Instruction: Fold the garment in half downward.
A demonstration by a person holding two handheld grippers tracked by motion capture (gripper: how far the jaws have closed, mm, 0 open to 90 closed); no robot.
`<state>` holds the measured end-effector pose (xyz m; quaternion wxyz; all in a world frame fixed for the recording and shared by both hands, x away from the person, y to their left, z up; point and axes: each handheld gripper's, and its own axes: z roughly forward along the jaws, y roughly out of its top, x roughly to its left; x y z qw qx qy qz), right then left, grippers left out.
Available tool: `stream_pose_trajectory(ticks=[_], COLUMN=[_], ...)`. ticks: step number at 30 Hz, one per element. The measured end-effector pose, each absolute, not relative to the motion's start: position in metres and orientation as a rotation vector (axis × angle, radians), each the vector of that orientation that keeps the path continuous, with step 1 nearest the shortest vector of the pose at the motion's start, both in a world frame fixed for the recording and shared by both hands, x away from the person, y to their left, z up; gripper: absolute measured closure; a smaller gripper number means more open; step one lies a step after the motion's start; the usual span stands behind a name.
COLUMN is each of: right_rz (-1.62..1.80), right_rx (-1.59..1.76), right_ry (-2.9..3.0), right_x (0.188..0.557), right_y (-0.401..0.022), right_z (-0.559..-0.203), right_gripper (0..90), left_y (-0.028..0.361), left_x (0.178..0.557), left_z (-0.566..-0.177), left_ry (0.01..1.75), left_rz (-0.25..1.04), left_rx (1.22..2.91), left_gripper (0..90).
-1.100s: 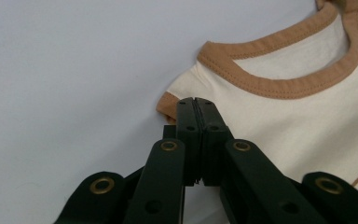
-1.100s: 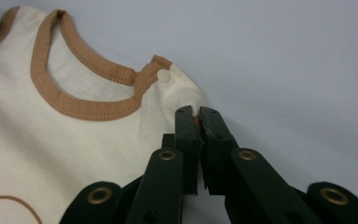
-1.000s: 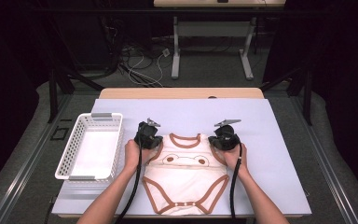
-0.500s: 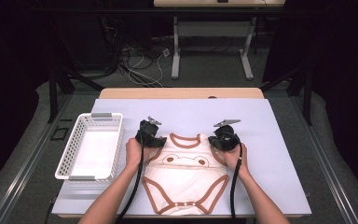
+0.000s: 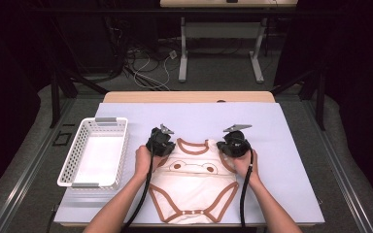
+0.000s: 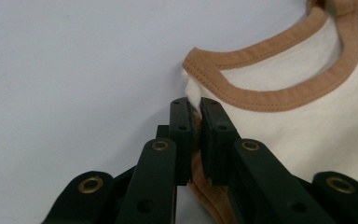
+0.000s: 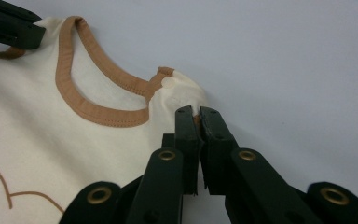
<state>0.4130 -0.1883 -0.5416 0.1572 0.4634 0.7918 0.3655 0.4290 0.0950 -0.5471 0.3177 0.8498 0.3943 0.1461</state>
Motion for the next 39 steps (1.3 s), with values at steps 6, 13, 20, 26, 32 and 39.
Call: stream_pose_trajectory(ticks=[6,13,20,26,32,39], right_rz=[1.065,1.109,1.140,1.188,1.201,1.200], right_rx=[1.290,1.251,1.203,1.166,1.125,1.143], right_ry=[2.251,2.238,2.231,2.220,2.232,2.251], right_x=[0.407,0.394,0.380,0.365,0.350,0.343], right_y=[-0.189,-0.192,-0.197,-0.200,-0.199,-0.200], right_z=[-0.533,-0.519,-0.508,-0.499,-0.494,-0.502], right_gripper=[86.8,86.8,86.8,86.8,86.6,86.5], left_y=[0.102,0.111,0.117,0.125,0.130,0.137], left_x=[0.423,0.409,0.394,0.377,0.360,0.353], left_z=[-0.531,-0.517,-0.505,-0.497,-0.497,-0.500], left_ry=[1.027,1.022,0.987,0.961,0.922,0.924], left_rz=[0.405,0.399,0.391,0.391,0.400,0.388], left_rx=[2.195,2.141,2.100,2.073,2.067,2.062], left_gripper=[83.9,83.5,83.5,83.1,82.7,82.1])
